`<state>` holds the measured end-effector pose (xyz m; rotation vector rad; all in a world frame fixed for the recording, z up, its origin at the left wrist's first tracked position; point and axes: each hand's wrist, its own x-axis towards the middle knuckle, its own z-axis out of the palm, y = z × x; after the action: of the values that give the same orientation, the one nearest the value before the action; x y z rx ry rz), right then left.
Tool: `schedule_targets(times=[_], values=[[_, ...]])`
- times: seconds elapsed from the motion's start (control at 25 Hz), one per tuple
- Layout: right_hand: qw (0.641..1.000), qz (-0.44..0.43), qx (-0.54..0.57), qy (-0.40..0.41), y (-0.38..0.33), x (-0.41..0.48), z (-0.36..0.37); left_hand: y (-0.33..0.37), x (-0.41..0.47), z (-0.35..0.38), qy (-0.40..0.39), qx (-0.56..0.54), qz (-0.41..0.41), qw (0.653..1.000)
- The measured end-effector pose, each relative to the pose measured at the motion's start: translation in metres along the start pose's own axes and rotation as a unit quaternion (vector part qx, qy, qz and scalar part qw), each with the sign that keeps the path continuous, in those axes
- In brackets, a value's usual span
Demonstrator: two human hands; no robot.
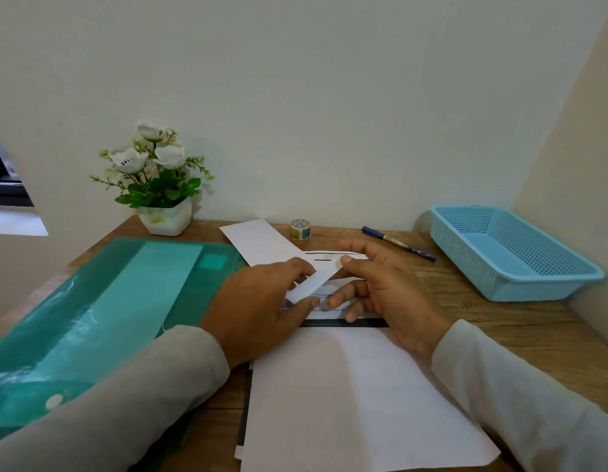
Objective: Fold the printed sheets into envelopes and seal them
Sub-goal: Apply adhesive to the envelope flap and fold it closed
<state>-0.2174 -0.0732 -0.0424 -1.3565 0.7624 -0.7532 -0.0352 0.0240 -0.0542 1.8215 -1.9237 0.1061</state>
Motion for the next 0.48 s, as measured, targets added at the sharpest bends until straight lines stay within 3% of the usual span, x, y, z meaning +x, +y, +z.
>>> schedule_targets(times=[0.2, 0.32, 0.36, 0.48], values=[[0.999, -0.014, -0.025, -0.041, -0.005, -0.002, -0.003, -0.003, -0.002, 0.006, 0.033, 0.038, 0.012, 0.999], [0.994, -0.062, -0.090, -0.005, -0.007, 0.001, -0.011, -0.006, -0.003, 0.008, 0.025, 0.055, 0.025, 0.998], [0.980, -0.106, -0.167, 0.030, -0.005, 0.005, -0.019, -0.007, -0.003, 0.009, 0.024, 0.057, 0.035, 0.997], [0.881, -0.173, -0.431, 0.089, -0.002, 0.015, -0.043, -0.004, -0.004, 0.010, 0.009, 0.057, 0.047, 0.997]])
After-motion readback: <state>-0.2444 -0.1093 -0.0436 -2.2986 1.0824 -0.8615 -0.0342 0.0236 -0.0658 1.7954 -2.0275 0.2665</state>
